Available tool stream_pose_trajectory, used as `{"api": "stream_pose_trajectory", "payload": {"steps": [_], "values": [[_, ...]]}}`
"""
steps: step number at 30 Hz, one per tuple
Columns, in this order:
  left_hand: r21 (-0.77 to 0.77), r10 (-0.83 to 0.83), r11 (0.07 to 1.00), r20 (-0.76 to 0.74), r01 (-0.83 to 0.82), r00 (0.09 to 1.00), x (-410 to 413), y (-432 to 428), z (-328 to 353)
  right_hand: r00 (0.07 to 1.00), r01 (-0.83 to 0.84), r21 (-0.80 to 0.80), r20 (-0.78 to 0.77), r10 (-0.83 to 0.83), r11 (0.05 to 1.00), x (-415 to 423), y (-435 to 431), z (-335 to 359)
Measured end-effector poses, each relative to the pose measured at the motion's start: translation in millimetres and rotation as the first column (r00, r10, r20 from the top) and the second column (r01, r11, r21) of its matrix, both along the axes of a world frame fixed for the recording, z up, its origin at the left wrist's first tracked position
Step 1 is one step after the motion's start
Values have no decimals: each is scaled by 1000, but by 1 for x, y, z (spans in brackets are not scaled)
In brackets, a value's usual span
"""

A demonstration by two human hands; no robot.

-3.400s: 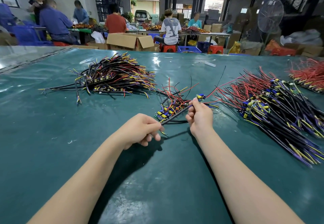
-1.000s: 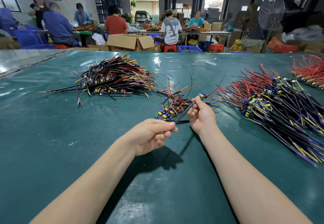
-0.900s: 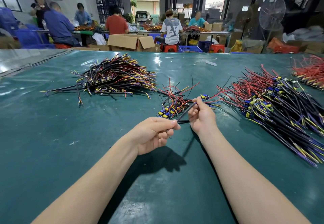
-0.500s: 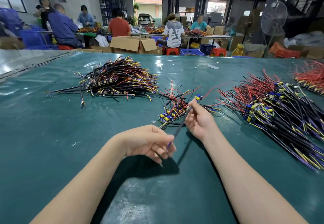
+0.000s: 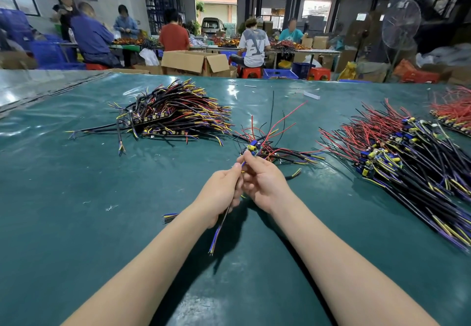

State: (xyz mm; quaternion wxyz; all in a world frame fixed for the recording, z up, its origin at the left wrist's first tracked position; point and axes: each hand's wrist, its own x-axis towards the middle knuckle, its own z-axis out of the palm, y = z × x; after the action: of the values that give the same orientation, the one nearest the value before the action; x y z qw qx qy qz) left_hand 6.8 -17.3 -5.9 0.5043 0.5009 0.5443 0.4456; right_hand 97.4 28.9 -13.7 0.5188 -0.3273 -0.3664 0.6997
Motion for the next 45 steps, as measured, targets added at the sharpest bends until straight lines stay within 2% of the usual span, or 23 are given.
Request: {"api": "stream_pose_trajectory", "payload": {"steps": [5, 8, 10, 14, 17, 19, 22, 24, 26, 29, 33, 35, 38, 40, 42, 45], "values": [[11, -38, 999, 13, 38, 999, -3, 0, 6, 997, -32, -15, -66, 31, 999, 1, -1, 2], [-30, -55, 998, 70, 58, 996, -4, 0, 7, 998, -27, 2, -49, 27, 1000, 1, -2, 3], [-70, -83, 994, 57, 87, 995, -4, -2, 4, 999, 12, 0, -35, -12, 1000, 3, -1, 3], [-16, -107, 994, -153, 106, 982, 0, -6, -2, 990, 123, -31, -63, -124, 992, 18, 7, 3], [193, 2, 977, -433, 91, 901, 0, -7, 1, 991, 124, -22, -45, -125, 992, 20, 9, 1], [292, 100, 955, -499, 59, 861, -2, -6, 4, 993, 107, -15, -53, -108, 994, 17, 9, 1], [294, 166, 956, -473, -23, 865, -1, -3, 3, 992, 98, -22, -80, -100, 995, 18, 10, 3], [185, 66, 983, -346, -1, 936, 0, -1, -1, 991, 111, -40, -70, -113, 993, 20, 10, 4], [65, -87, 992, -218, 104, 972, -2, -1, -3, 988, 136, -59, -66, -140, 989, 22, 10, 3], [48, -135, 987, -287, 155, 948, -5, -2, -5, 975, 181, -99, -115, -191, 979, 28, 13, 5], [146, -13, 985, -476, 93, 879, -7, -3, 0, 964, 221, -114, -127, -235, 969, 35, 18, 6], [169, -3, 980, -511, 104, 859, -7, -4, 4, 966, 224, -109, -103, -235, 968, 34, 19, 5], [73, -140, 981, -357, 177, 924, -5, -7, 6, 970, 215, -110, -88, -225, 970, 31, 18, 5], [-14, -278, 959, -270, 285, 922, -4, -9, 4, 966, 228, -119, -96, -240, 966, 32, 19, 4], [-33, -359, 930, -296, 367, 885, -4, -11, 2, 953, 252, -153, -134, -273, 955, 36, 21, 4], [-8, -387, 915, -295, 403, 874, -5, -13, 4, 935, 241, -212, -211, -285, 947, 40, 23, 4]]}}
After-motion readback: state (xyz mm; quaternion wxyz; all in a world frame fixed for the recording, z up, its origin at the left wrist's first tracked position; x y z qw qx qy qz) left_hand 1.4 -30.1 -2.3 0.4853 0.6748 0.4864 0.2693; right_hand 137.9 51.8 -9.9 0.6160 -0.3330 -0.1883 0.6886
